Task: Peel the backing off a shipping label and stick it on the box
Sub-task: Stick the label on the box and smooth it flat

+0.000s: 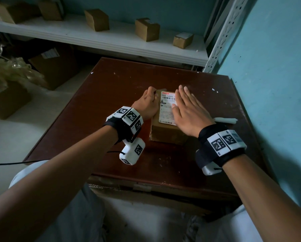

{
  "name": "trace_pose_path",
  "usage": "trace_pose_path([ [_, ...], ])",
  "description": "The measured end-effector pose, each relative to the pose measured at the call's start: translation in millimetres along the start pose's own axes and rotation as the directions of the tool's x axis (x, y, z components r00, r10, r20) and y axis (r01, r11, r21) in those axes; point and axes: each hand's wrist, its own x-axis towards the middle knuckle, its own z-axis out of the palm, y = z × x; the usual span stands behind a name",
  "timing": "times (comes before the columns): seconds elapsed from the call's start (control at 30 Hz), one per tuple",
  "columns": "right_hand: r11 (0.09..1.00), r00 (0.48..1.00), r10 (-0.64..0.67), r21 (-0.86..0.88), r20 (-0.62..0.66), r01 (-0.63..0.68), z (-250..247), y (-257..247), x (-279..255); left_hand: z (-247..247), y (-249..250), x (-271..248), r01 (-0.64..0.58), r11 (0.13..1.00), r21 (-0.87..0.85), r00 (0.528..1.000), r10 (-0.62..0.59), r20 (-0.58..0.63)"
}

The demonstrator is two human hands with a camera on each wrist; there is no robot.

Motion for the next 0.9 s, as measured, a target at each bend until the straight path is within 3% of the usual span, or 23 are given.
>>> trace_pose_path([
  [0.53, 0.995, 0.997, -0.072, -0.067, 0.007, 0.072, -1, -32, 2, -3, 2, -1, 0.077, 0.984, -0.161, 0.996, -0.067, 0.063],
  [0.9, 0.998, 0.996, -0.059, 0.020, 0.062, 0.058, -1, -36, 11, -7, 1, -2, 0.089, 0.980, -0.176, 0.992, -0.072, 0.102],
])
